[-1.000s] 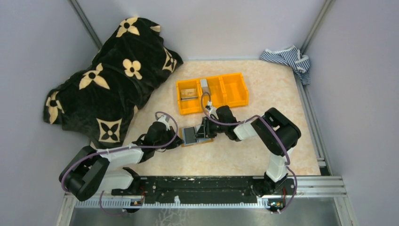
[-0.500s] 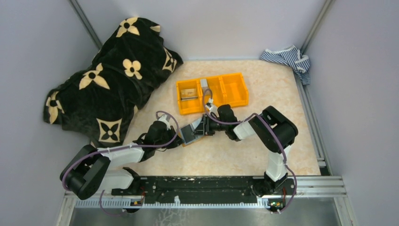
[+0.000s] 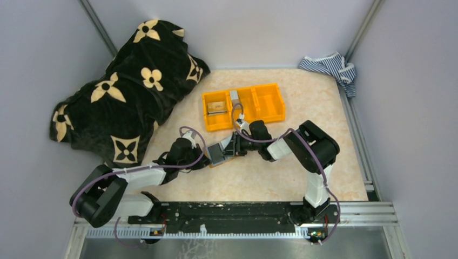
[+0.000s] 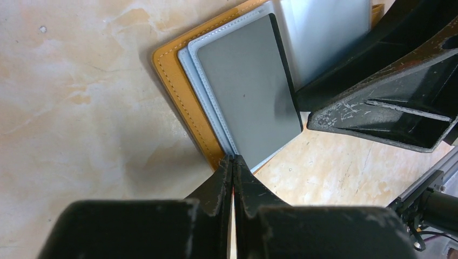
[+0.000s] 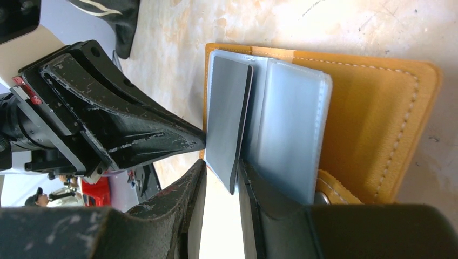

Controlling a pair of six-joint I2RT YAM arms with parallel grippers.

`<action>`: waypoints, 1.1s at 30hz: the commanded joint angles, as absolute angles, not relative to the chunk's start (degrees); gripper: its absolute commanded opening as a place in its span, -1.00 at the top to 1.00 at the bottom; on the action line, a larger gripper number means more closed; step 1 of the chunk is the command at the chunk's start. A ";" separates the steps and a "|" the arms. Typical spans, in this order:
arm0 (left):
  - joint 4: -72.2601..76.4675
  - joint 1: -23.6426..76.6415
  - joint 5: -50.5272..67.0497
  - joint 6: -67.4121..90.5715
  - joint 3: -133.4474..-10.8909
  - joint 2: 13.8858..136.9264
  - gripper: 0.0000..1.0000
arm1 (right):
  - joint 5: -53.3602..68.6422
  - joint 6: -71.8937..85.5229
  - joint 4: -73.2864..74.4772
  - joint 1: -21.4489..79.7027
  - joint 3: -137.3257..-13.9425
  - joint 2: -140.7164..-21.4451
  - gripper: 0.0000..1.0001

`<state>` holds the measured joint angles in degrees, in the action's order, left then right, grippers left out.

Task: Take the credit cards out of the card holder

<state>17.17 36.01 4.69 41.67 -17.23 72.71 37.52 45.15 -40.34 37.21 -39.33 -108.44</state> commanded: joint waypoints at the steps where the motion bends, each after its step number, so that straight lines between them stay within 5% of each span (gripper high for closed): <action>1: 14.03 35.86 4.78 39.88 -17.46 75.54 0.89 | 40.94 45.03 -41.91 38.53 -41.86 -107.13 0.42; 33: 14.19 35.37 5.09 40.60 -18.23 79.69 0.89 | 38.74 39.95 -33.15 38.46 -43.63 -101.49 0.41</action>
<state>19.99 35.62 6.61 41.50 -19.03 76.95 36.95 42.09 -32.67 39.55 -43.07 -105.54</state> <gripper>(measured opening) 0.056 0.294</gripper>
